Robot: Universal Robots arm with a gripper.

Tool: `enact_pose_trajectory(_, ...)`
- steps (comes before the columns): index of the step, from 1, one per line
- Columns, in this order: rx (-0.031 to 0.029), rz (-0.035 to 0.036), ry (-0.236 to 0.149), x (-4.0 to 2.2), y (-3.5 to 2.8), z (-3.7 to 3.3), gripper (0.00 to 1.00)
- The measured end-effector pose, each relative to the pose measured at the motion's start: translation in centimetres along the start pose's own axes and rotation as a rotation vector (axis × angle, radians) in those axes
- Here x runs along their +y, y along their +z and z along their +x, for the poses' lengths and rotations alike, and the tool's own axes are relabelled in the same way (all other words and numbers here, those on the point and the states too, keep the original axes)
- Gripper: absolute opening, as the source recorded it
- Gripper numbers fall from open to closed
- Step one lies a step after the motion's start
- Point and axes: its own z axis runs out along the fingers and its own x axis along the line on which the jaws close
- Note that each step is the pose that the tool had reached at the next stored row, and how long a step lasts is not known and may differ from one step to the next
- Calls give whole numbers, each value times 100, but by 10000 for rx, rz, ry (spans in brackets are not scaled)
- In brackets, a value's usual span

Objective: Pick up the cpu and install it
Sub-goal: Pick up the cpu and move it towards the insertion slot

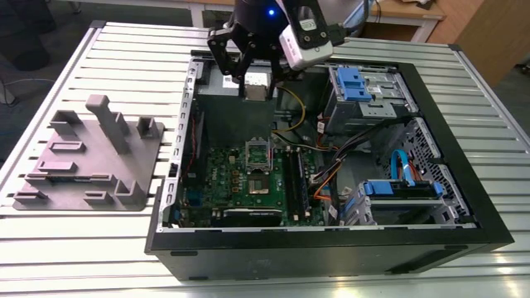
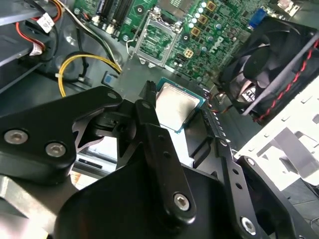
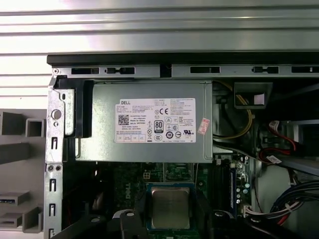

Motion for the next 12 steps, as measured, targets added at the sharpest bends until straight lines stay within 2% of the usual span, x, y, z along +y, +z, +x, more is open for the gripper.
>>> enact_pose_trajectory(12,8,1,0,3,-9,-193,47)
